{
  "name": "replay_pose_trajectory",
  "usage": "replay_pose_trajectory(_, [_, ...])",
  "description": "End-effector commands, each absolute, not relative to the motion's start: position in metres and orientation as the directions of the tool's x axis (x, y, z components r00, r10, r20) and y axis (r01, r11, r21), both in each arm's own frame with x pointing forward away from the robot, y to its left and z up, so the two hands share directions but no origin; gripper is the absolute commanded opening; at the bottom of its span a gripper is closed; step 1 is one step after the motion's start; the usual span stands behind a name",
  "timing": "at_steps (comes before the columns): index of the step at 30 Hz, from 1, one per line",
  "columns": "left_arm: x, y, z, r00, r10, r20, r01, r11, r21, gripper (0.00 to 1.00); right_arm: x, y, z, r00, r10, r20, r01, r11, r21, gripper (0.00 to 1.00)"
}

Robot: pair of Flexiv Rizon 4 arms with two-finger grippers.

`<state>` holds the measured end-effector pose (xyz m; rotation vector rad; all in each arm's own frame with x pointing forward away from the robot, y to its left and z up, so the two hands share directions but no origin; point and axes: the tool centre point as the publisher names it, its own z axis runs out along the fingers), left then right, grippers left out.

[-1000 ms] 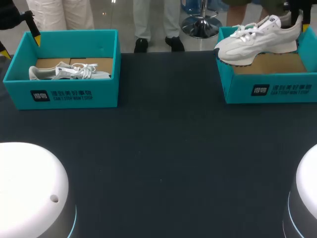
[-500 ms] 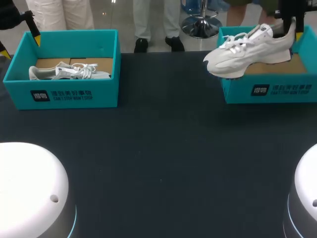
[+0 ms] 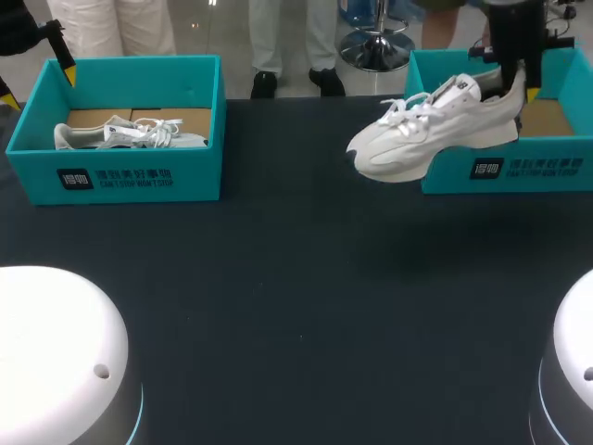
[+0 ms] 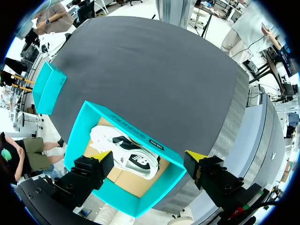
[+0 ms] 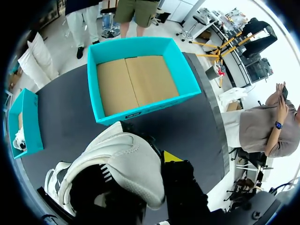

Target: Take the shoe out of the shoebox, open the shoe tongue, remove and reinsert the insole, then place the shoe into the shoebox

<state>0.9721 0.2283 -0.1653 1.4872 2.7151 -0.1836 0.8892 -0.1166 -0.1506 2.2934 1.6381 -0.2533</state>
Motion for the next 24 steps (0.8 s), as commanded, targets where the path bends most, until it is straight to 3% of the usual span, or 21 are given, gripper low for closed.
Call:
replay_pose_trajectory(1, [0.971,0.229,-0.165,-0.539,0.838,-0.092,0.842,0.533,-0.081,1.00,0.873,-0.102,-0.157,0.322,0.893,-0.315,0.943,-0.275,0.187,0.00])
replay_pose_trajectory(24, [0.971,0.229,-0.165,-0.539,0.838,-0.092,0.842,0.533,-0.081,1.00,0.798,0.004,-0.196,0.251,0.924,-0.290,0.967,-0.224,0.123,0.00])
